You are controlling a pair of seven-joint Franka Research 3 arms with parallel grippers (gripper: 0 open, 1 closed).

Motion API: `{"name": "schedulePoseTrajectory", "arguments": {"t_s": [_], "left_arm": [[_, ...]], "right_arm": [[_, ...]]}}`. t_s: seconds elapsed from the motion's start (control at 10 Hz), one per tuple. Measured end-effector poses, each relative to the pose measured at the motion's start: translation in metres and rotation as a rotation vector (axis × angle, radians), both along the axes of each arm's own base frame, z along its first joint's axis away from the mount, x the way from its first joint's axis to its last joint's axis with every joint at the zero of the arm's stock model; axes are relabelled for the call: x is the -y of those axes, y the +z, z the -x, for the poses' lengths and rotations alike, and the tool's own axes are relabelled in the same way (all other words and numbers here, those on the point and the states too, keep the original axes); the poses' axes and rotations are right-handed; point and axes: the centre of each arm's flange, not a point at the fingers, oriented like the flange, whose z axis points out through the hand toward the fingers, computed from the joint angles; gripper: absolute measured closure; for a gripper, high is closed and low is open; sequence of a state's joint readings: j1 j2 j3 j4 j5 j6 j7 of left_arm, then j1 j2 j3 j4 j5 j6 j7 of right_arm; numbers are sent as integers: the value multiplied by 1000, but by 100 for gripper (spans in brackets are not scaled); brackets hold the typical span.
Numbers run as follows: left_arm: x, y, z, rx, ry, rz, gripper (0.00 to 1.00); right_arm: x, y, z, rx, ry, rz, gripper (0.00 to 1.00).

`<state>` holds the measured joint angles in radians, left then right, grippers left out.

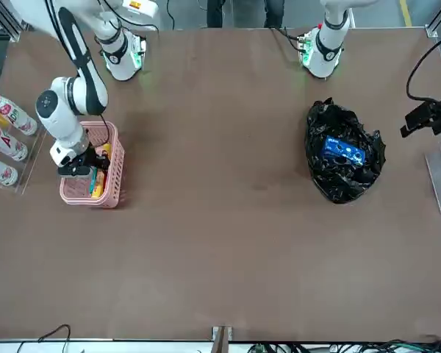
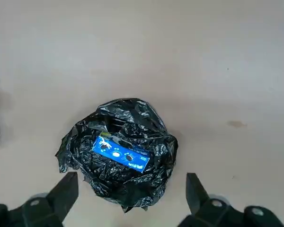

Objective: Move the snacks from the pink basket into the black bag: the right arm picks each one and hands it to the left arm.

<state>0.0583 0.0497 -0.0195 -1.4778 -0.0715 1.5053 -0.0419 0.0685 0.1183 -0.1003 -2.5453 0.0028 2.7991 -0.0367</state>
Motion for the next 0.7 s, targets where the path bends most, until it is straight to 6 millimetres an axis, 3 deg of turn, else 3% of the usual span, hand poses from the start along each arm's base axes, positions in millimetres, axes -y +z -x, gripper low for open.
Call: {"name": "schedulePoseTrajectory", "arguments": {"t_s": [0.3, 0.7], "left_arm": [[0, 2, 0, 5, -1, 0, 0], [27, -9, -6, -17, -57, -43, 0]], "right_arm": [[0, -4, 0, 4, 1, 1, 31], [-1, -10, 0, 8, 4, 3, 36]]}}
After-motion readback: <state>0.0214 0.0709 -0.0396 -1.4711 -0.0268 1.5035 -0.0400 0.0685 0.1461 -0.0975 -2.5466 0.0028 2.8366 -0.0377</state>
